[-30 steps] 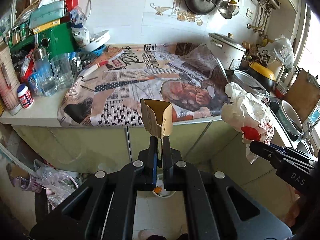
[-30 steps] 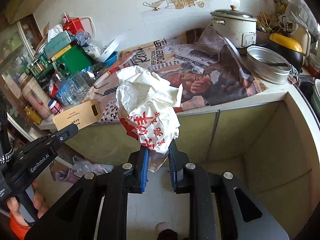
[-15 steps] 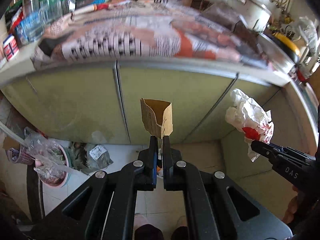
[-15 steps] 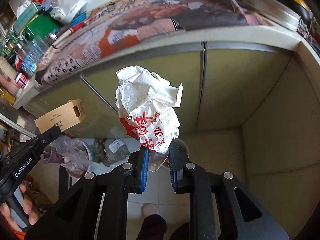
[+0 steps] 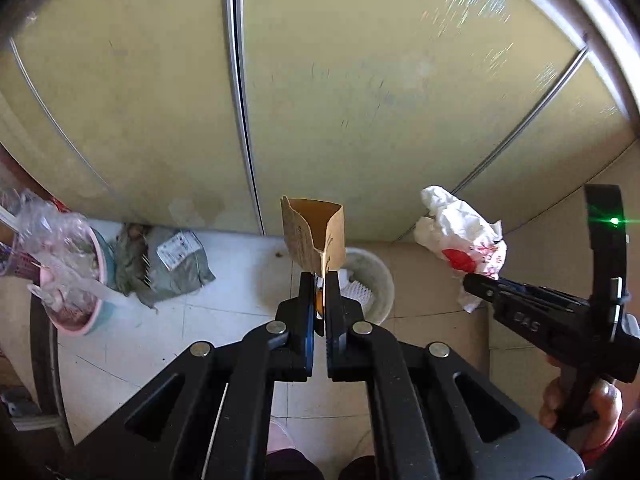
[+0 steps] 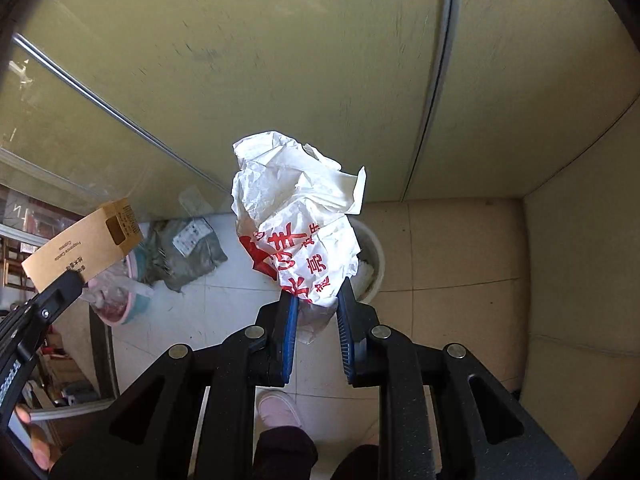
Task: Collect trash
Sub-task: 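Open both tools to drop the paper bag and cardboard into the bin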
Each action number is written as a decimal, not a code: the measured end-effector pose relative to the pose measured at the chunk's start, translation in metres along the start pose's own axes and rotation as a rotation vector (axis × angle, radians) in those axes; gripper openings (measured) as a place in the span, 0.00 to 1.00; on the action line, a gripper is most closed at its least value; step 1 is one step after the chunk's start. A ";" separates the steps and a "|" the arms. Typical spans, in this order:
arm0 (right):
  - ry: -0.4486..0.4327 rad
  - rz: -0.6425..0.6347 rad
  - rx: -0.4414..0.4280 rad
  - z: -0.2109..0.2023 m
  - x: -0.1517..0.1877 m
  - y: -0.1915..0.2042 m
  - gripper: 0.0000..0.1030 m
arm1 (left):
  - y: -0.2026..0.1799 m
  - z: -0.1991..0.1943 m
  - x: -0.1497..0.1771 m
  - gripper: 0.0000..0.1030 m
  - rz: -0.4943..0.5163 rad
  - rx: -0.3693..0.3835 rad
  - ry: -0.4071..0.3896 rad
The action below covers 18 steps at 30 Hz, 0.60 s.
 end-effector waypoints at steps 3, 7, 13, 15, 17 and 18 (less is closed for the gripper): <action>0.030 0.011 -0.028 0.031 -0.002 0.001 0.17 | 0.003 0.028 0.006 0.03 -0.007 0.003 0.022; 0.075 0.005 -0.069 0.063 -0.010 0.005 0.22 | -0.001 0.057 0.008 0.03 0.007 0.002 0.041; 0.080 0.011 -0.036 0.075 -0.013 -0.004 0.45 | -0.018 0.087 0.006 0.03 0.018 0.024 0.090; 0.082 0.019 -0.040 0.071 -0.011 -0.008 0.45 | -0.028 0.095 0.005 0.03 0.022 0.043 0.102; 0.088 0.032 -0.036 0.065 -0.009 -0.014 0.45 | -0.038 0.101 0.004 0.07 0.031 0.063 0.116; 0.089 0.036 -0.036 0.064 -0.010 -0.017 0.45 | -0.041 0.104 0.003 0.09 0.035 0.071 0.120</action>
Point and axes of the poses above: each gripper's, at about its wrist camera, not at the fingertips, and z roughly the way its jaws point, y to its left, x to its underside, the point moved 7 cm from there along z, roughly the way its jaws point, and after that the axes turned 5 degrees about z, right-handed, at the moved point
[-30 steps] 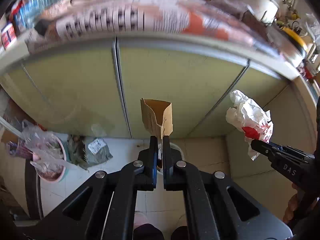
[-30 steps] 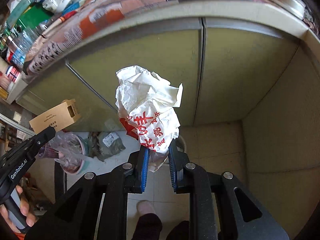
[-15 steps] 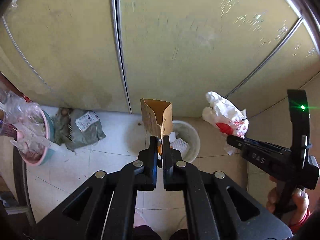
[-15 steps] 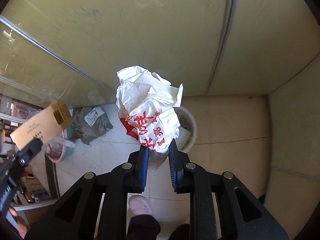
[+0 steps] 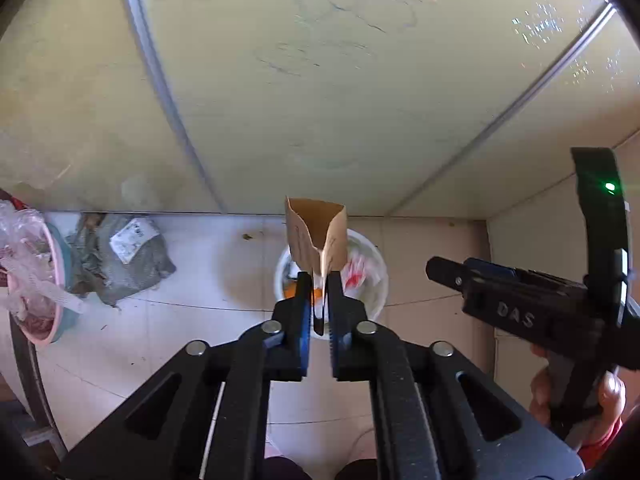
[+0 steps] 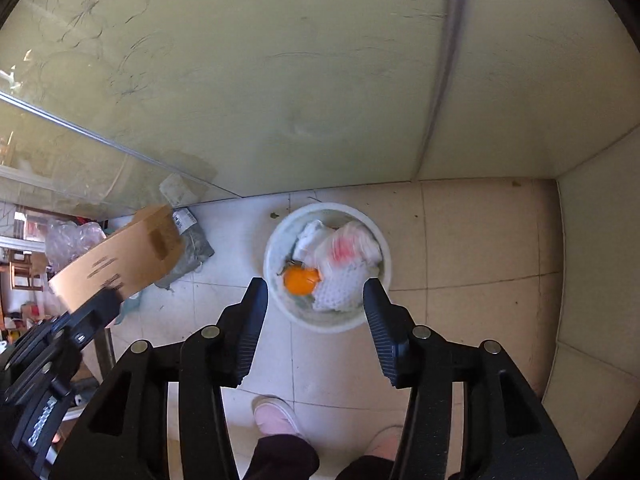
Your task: Collect trash
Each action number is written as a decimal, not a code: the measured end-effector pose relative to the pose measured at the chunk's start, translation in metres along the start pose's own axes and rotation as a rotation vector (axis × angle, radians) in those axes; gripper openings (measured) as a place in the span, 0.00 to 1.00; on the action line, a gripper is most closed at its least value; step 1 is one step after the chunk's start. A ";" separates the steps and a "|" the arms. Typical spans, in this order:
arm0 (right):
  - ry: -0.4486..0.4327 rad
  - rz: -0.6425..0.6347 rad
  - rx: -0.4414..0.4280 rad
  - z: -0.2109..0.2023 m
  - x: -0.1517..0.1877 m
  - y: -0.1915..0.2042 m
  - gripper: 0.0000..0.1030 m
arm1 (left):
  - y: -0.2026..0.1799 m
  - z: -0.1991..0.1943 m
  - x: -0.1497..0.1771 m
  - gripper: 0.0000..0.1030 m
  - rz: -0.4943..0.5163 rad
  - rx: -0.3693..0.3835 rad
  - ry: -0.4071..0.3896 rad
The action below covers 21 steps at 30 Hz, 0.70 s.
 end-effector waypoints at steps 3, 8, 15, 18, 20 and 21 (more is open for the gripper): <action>-0.007 0.009 0.011 -0.008 -0.002 -0.008 0.45 | -0.013 0.006 -0.003 0.21 0.013 0.026 0.022; -0.030 0.016 0.016 -0.036 -0.005 -0.008 0.45 | -0.027 0.001 -0.003 0.33 0.030 0.030 0.072; -0.096 0.022 -0.030 -0.116 -0.010 0.000 0.45 | -0.045 -0.072 -0.021 0.33 0.058 -0.002 0.047; -0.151 0.007 -0.047 -0.171 -0.013 0.009 0.45 | -0.056 -0.130 -0.035 0.33 0.076 -0.021 -0.006; -0.198 -0.008 -0.057 -0.211 -0.014 0.015 0.45 | -0.061 -0.170 -0.042 0.33 0.081 -0.031 -0.049; -0.225 -0.014 -0.060 -0.233 -0.014 0.020 0.45 | -0.066 -0.195 -0.047 0.33 0.082 -0.034 -0.077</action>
Point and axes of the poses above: each gripper's, at about its wrist camera, not at the fingertips, and z roughly the way its jaws point, y to its left, x to its underside, the point moved 7 cm from there along z, roughly the way its jaws point, and after that the axes turned 5 degrees about z, right-handed, at the moved point
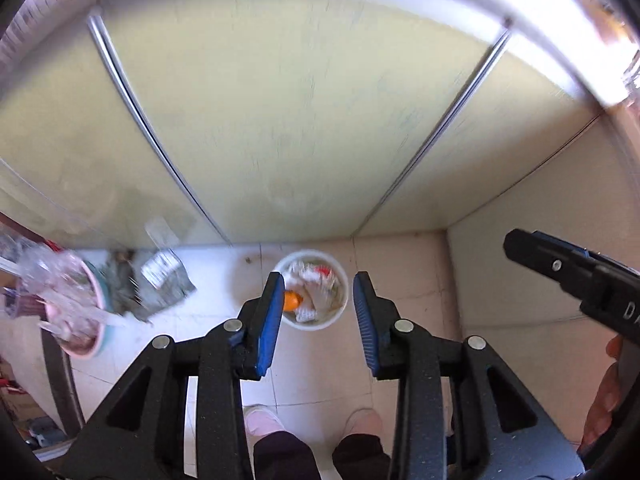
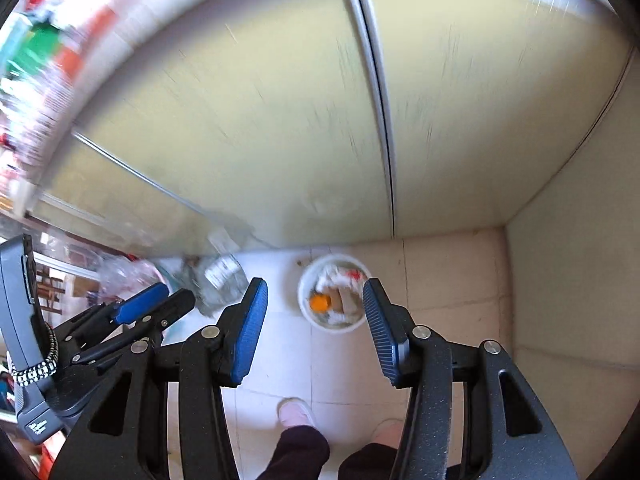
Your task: Collect trash
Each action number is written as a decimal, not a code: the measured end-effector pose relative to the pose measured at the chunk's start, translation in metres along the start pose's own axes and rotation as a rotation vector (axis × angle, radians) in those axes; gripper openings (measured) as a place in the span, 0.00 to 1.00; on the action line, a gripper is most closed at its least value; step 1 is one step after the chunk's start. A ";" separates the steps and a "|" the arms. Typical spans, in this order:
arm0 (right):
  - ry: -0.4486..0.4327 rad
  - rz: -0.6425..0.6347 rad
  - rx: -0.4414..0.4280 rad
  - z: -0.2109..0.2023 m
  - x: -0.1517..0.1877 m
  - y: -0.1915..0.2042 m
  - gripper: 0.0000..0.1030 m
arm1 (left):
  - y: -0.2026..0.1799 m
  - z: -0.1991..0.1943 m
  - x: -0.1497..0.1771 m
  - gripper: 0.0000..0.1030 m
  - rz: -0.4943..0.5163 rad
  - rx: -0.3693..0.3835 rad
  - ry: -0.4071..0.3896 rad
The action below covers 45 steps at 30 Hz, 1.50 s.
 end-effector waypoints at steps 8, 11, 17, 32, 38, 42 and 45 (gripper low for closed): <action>-0.249 -0.120 -0.068 -0.195 -0.022 0.040 0.45 | -0.032 -0.215 -0.030 0.37 -0.024 0.000 -0.291; -0.336 -0.175 -0.096 -0.255 -0.018 0.050 0.45 | -0.045 -0.300 -0.031 0.37 -0.003 0.011 -0.414; -0.532 -0.274 -0.157 -0.362 0.006 0.086 0.45 | -0.057 -0.431 -0.013 0.44 0.042 -0.009 -0.617; -0.733 -0.362 -0.154 -0.467 0.104 0.163 0.80 | -0.048 -0.577 0.090 0.99 0.106 -0.021 -0.784; -0.787 -0.338 -0.112 -0.480 0.128 0.164 0.99 | -0.039 -0.584 0.115 0.99 0.089 -0.021 -0.774; -0.768 -0.324 -0.107 -0.481 0.138 0.165 0.99 | -0.037 -0.587 0.125 0.99 0.084 -0.019 -0.778; -0.758 -0.316 -0.104 -0.480 0.142 0.163 0.99 | -0.037 -0.589 0.129 0.99 0.085 -0.019 -0.781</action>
Point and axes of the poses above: each gripper's, at about its wrist camera, not at the fingertips, and z roughly the way its jaws point, y to its left, x to its underside, the point moved 7 cm from there along z, roughly the way its jaws point, and after that the axes turned 5 degrees about z, right-handed, at the moved point
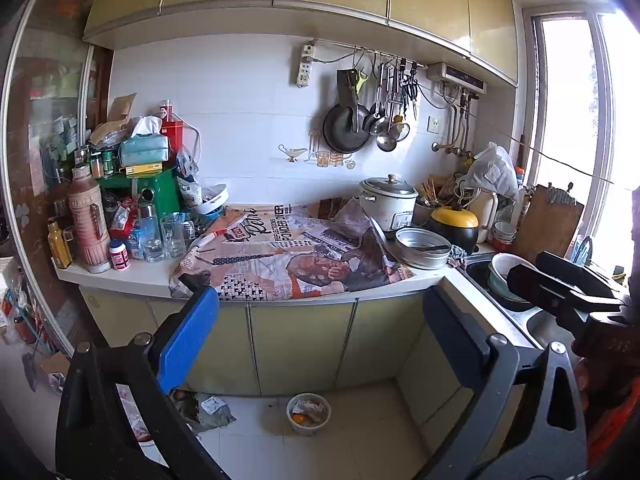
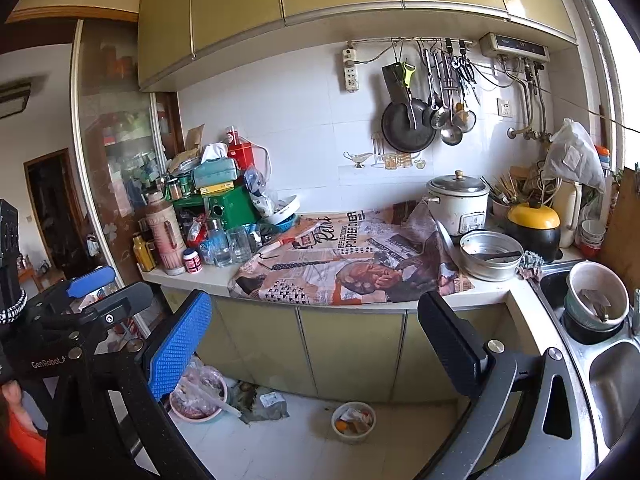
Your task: Collect trash
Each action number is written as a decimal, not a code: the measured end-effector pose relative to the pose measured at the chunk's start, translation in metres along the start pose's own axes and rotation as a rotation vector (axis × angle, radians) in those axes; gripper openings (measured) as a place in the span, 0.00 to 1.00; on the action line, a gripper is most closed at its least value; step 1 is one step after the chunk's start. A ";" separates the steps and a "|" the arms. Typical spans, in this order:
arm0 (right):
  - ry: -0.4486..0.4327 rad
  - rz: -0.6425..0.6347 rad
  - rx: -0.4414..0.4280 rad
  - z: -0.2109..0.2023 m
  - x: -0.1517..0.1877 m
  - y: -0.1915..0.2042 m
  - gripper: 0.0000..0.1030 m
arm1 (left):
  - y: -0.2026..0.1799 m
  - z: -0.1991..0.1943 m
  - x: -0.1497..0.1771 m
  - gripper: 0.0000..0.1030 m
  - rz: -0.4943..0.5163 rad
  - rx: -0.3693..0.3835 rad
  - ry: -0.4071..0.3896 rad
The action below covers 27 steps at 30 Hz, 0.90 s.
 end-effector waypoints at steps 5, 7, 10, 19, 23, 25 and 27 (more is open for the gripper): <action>0.011 0.006 0.001 -0.002 0.004 0.000 0.99 | -0.004 -0.002 0.001 0.99 0.019 -0.015 -0.005; 0.014 0.008 0.001 -0.003 0.004 0.001 0.99 | -0.005 -0.002 0.002 0.99 0.025 -0.018 -0.004; 0.016 0.013 0.001 -0.005 0.004 0.000 0.99 | -0.007 -0.002 0.004 0.99 0.030 -0.012 -0.001; 0.032 0.017 0.007 -0.007 0.007 -0.001 0.99 | -0.010 -0.002 0.004 0.99 0.031 -0.008 -0.003; 0.039 0.019 0.006 -0.008 0.008 -0.002 0.99 | -0.011 -0.002 0.004 0.99 0.025 -0.006 -0.005; 0.040 0.019 0.004 -0.009 0.007 -0.001 0.99 | -0.009 -0.002 0.003 0.99 0.016 -0.001 -0.006; 0.041 0.019 0.006 -0.008 0.007 -0.001 0.99 | -0.009 -0.002 0.003 0.99 0.009 0.005 -0.007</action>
Point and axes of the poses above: each gripper's, at about its wrist camera, not at the fingertips, and z roughly the way its jaws point, y to its left, x to its underside, the point moved 7 cm from there along z, roughly the way its jaws point, and after that the axes turned 5 degrees about z, right-handed, at the moved point
